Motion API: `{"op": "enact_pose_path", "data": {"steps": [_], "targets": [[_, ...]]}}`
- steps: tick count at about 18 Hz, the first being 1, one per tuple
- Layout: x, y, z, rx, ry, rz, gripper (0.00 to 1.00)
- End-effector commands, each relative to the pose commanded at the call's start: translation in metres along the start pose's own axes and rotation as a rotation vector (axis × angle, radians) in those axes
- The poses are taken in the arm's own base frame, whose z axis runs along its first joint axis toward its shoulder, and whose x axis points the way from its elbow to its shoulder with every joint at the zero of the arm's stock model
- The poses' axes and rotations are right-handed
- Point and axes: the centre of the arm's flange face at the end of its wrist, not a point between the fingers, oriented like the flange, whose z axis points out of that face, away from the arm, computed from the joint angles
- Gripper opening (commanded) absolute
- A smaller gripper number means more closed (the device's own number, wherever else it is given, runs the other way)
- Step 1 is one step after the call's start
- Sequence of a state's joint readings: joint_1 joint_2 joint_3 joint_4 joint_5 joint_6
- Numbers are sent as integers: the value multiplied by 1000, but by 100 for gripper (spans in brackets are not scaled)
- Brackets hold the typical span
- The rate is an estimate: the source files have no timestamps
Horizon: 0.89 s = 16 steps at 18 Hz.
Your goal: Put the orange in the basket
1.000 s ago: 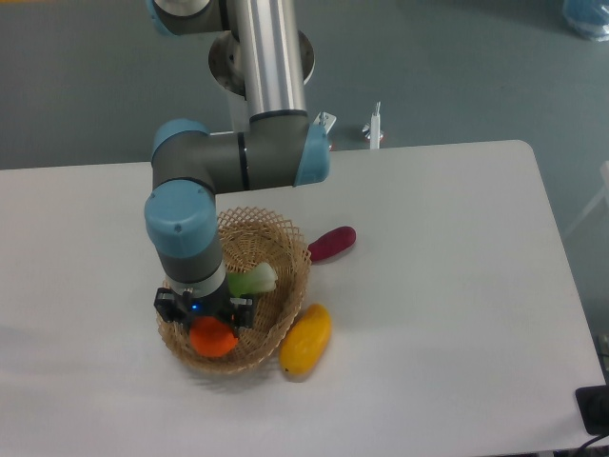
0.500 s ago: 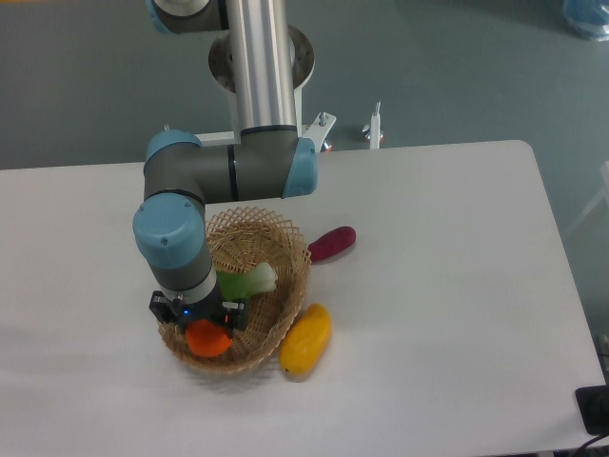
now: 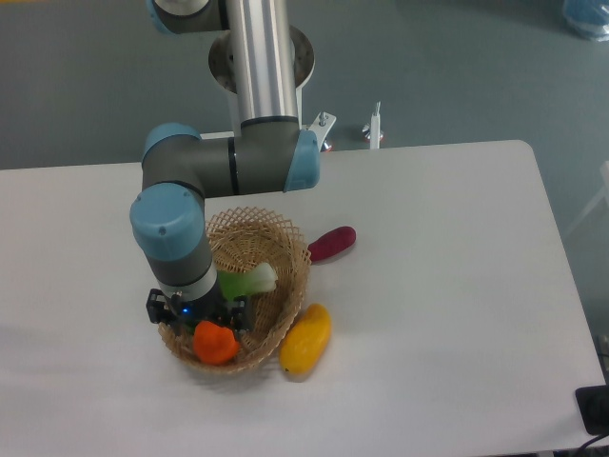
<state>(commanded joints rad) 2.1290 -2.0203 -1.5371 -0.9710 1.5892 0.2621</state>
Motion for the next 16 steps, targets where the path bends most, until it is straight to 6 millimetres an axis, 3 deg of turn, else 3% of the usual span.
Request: {"op": "enact_pose_path", "data": {"steps": [8,13,16], "targets": [[-113,29,-40,-18,-21,81,100],[-152,47,-55,-17,-38,173,100],[-162,53,-59,-35,-33,182,100]]}}
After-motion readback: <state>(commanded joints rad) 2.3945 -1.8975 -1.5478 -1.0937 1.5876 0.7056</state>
